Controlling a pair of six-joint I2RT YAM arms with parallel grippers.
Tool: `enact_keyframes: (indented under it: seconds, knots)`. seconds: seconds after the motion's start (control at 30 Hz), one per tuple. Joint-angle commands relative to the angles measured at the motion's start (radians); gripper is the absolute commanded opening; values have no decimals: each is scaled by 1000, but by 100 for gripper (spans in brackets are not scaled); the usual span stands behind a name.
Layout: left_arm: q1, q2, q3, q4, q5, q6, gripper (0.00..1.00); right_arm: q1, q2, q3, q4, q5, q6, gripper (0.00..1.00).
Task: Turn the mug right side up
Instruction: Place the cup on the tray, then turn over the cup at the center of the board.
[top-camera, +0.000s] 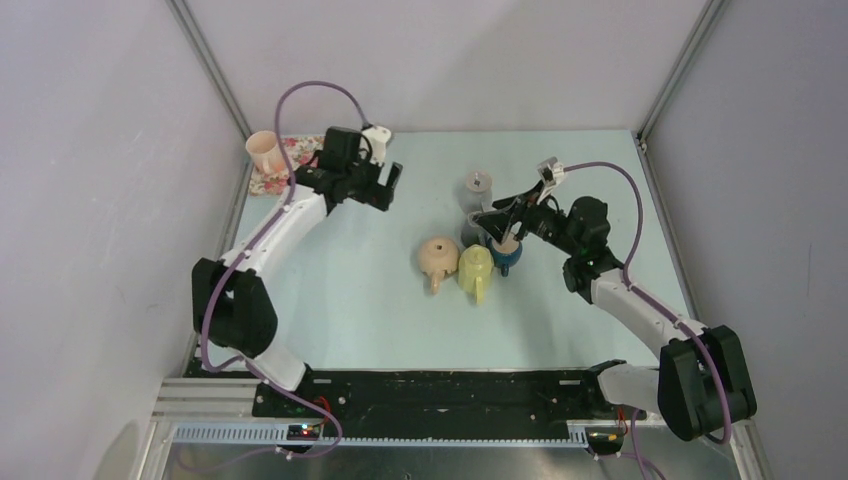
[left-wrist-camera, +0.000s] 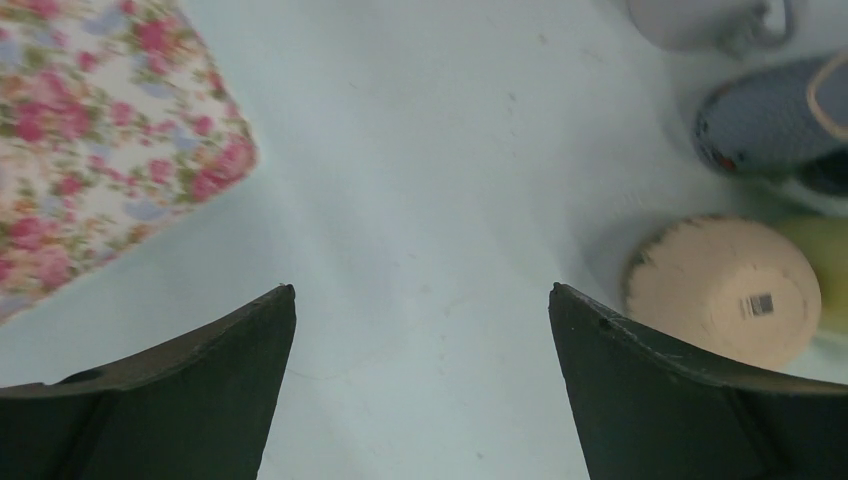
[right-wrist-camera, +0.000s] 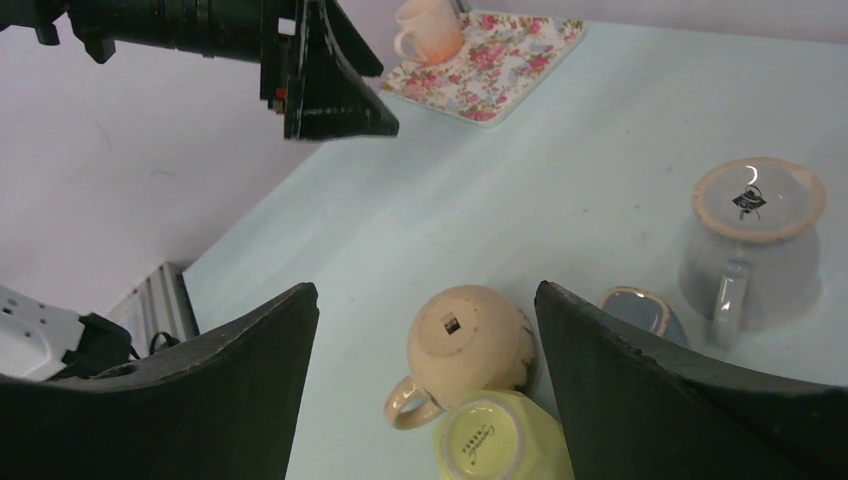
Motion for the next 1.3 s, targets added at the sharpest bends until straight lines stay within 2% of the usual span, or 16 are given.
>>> enact_keyframes:
  seconds: [0.0, 0.13, 0.17, 0.2, 0.3, 0.47, 0.7, 1.03, 1.27]
  knots:
    - [-45, -7, -44, 2, -12, -3, 100, 0, -23, 51, -73, -1, -129, 84]
    - [-56, -19, -88, 3, -17, 11, 100, 47, -61, 115, -329, 19, -250, 85]
    - [-57, -35, -101, 3, -20, 18, 100, 61, -87, 131, -429, 22, -286, 88]
    - [-57, -45, -127, 3, -25, 25, 100, 92, -100, 140, -475, 32, -355, 97]
    - [-57, -113, -187, 3, -21, 44, 100, 145, -138, 140, -679, 84, -450, 99]
    - [-49, -239, -279, 7, -3, 90, 100, 165, -127, 102, -807, 147, -488, 98]
    - [-41, -325, -336, 14, 29, 127, 100, 167, -62, 88, -818, 204, -432, 93]
    - [-42, -278, -341, 26, 22, 120, 100, 202, -3, 19, -723, 262, -425, 86]
    - [-42, -272, -350, 36, 36, 112, 100, 253, 40, 25, -690, 371, -418, 84]
